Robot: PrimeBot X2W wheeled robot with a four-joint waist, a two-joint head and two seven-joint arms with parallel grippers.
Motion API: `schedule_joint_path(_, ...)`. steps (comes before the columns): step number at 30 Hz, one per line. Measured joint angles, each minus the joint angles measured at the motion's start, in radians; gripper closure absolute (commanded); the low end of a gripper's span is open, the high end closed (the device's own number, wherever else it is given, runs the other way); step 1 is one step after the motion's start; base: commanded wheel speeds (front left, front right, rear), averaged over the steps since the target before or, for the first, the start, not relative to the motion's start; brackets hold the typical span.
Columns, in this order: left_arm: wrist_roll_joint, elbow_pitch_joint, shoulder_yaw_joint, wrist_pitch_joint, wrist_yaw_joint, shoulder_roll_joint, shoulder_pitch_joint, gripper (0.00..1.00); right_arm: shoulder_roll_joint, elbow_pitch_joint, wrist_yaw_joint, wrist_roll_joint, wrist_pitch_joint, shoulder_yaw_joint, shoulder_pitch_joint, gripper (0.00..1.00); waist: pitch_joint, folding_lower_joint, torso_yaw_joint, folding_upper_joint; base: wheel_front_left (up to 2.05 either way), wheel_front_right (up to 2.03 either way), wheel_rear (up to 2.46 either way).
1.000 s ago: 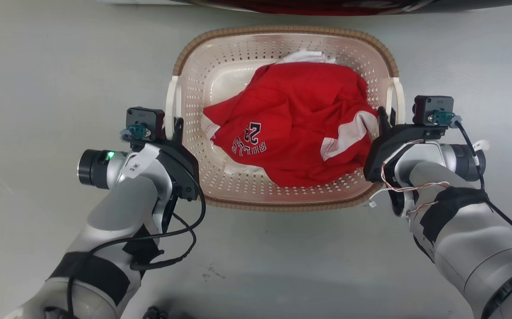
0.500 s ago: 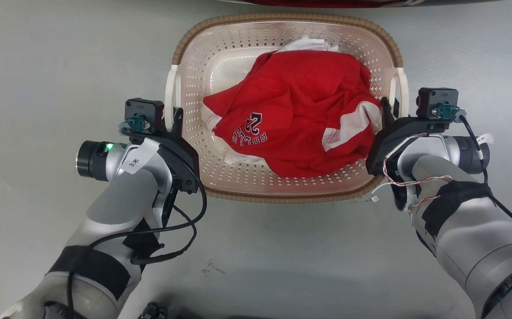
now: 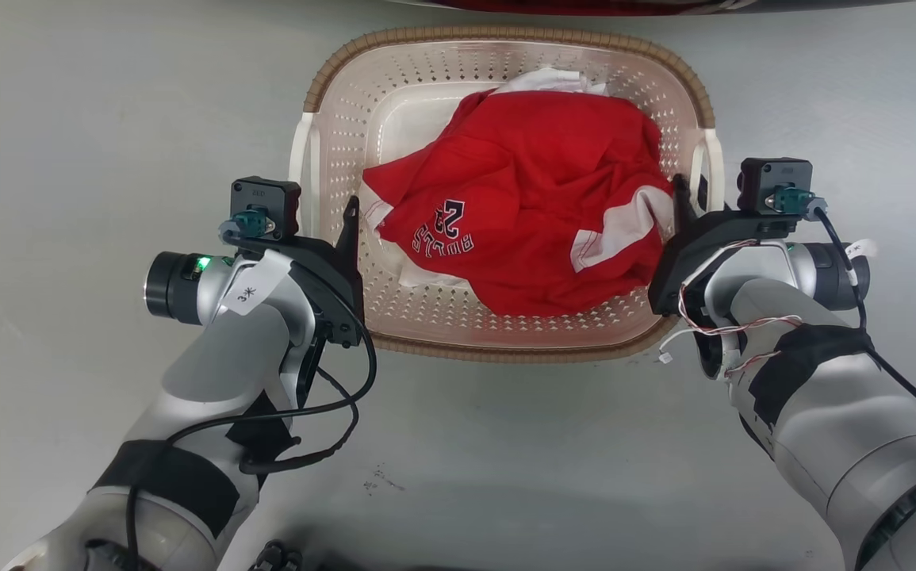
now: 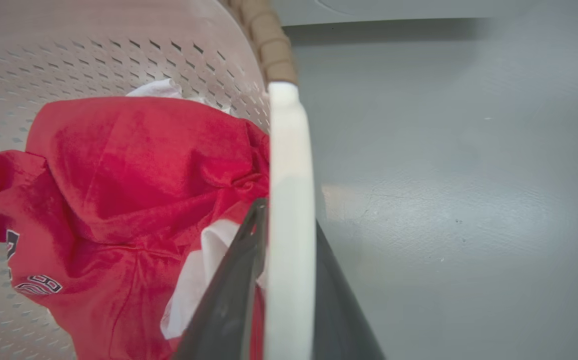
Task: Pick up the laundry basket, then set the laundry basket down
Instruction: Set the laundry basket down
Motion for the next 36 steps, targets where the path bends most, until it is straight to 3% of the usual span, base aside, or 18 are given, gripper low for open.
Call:
schedule_joint_path(18,-0.017,0.011,0.003,-0.012,0.004,-0.001,0.002,0.00,0.004,0.019,0.003,-0.009,-0.010,-0.002,-0.001,0.00,-0.038,0.0000,-0.004,0.0000,0.00,0.00,0.00)
schedule_joint_path(36,-0.055,0.015,0.026,-0.034,-0.005,-0.002,0.027,0.00,0.007,0.019,0.012,-0.008,-0.013,-0.021,0.006,0.00,-0.144,0.0000,-0.026,0.0000,0.00,0.00,0.00)
